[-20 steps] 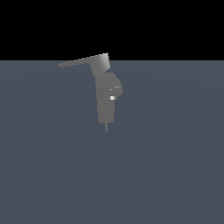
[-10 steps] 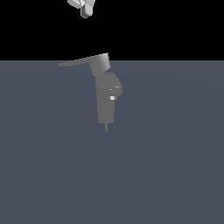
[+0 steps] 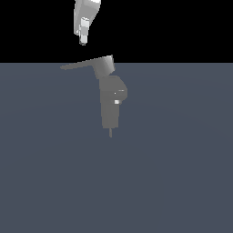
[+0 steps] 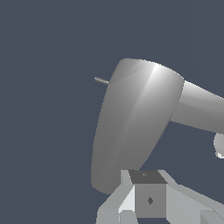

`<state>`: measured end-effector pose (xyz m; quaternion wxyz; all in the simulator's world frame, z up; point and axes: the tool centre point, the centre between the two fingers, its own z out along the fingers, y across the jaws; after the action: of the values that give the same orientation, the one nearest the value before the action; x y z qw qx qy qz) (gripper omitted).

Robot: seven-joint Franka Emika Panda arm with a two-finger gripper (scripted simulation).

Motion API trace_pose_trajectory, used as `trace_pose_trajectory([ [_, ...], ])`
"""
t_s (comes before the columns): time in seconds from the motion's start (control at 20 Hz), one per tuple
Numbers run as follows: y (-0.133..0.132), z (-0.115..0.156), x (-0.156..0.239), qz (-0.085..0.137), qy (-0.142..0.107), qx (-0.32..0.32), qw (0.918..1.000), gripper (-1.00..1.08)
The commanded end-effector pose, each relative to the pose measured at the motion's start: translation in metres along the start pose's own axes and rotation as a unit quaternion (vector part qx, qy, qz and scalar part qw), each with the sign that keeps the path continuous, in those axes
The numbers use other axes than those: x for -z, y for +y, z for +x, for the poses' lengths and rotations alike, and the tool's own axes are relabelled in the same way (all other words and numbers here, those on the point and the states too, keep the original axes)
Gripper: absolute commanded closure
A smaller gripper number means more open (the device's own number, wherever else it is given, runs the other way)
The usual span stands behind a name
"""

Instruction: Turn on the faucet by rotating a designated handle.

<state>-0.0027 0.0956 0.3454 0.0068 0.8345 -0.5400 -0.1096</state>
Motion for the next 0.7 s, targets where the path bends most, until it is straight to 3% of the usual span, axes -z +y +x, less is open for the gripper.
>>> trace_pose_trajectory([
  [0.0,-0.015,-0.002,-0.012,-0.005,0.007,-0.031,0.9995,1.08],
  [0.65,-0.07,-0.014,-0.066,-0.018,0.051,-0.146,0.9877,1.08],
])
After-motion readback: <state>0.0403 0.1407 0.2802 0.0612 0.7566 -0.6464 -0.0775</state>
